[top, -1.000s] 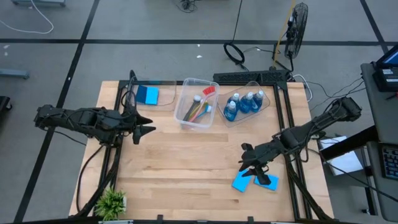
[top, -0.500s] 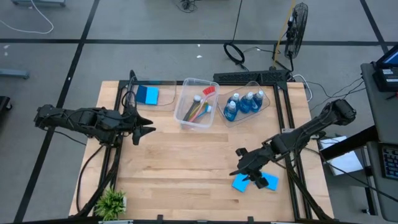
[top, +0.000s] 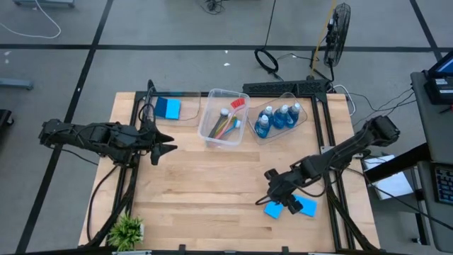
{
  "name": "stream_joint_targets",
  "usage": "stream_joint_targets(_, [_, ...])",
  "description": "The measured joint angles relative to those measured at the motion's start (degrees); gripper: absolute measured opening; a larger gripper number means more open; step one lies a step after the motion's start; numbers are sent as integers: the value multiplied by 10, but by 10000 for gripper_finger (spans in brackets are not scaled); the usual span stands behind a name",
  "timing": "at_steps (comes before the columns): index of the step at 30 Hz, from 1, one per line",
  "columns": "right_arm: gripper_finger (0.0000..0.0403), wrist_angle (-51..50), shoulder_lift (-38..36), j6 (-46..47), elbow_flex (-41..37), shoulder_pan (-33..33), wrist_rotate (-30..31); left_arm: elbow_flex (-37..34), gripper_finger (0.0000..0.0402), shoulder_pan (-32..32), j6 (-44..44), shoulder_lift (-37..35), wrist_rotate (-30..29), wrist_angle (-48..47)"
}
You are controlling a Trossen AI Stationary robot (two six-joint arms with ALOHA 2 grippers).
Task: Pick & Place Kitchen Sink Supplies
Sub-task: Put the blue sponge into the left transparent bin
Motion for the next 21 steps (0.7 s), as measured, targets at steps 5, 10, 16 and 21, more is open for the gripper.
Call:
stream_joint_targets(5, [180, -2, 28, -22, 0, -2, 1, 0, 221, 0, 0, 0, 0, 0])
stream_joint_targets(10, [180, -4, 57, -55, 0, -2, 11, 0, 224, 0, 0, 0, 0, 0])
stream_joint_targets(16, [180, -9, 74, -88, 0, -2, 50, 0, 227, 0, 0, 0, 0, 0])
stream_joint_targets(21, [180, -26, 90, -106, 0, -6, 48, 0, 230, 0, 0, 0, 0, 0])
